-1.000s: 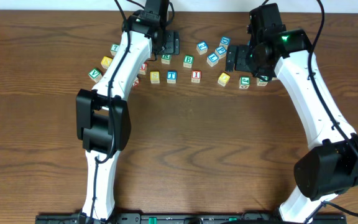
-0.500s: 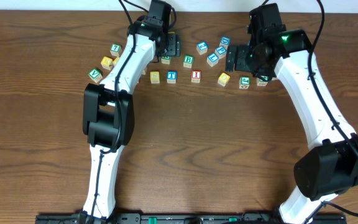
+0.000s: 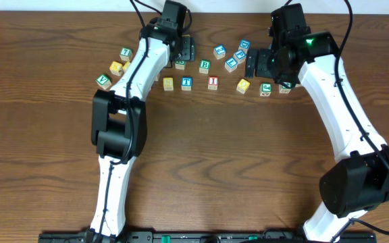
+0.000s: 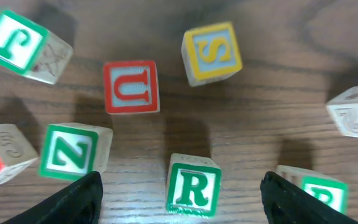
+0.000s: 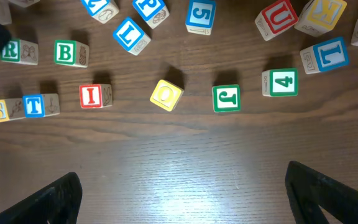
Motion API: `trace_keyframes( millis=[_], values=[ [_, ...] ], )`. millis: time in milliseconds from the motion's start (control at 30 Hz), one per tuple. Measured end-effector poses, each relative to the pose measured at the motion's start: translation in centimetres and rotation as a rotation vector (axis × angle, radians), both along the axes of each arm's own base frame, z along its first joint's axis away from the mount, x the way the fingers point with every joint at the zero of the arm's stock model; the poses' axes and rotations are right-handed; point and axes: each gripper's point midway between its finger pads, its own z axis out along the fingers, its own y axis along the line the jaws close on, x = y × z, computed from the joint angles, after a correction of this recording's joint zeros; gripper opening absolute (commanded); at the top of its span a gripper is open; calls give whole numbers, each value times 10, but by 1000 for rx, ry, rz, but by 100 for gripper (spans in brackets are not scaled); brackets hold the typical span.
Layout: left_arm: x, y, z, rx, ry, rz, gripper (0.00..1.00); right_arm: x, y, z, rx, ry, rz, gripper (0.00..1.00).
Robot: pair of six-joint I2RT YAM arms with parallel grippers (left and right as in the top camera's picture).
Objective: Spell out ROBOT
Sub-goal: 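Lower the left gripper toward the green R block, then close the left gripper on the green R block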
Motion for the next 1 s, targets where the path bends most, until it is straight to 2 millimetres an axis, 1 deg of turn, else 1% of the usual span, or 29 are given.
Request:
trace_keyframes(
  millis=[133,233,333,467,633,733,1000],
  values=[
    [-3,1,-22,15,36,-4,75,0,0,0,0,0,0,99],
    [-2,1,-30,25,43,-16,73,0,0,0,0,0,0,99],
    [0,0,-32,28,34,-26,72,0,0,0,0,0,0,99],
    [2,0,-36,29,31,-30,67,0,0,0,0,0,0,99],
    [0,-1,-45,38,43,-41,63,0,0,0,0,0,0,99],
    [1,-1,-44,38,41,-43,59,0,0,0,0,0,0,99],
    [1,-1,-44,40,40,-46,57,0,0,0,0,0,0,99]
  ],
)
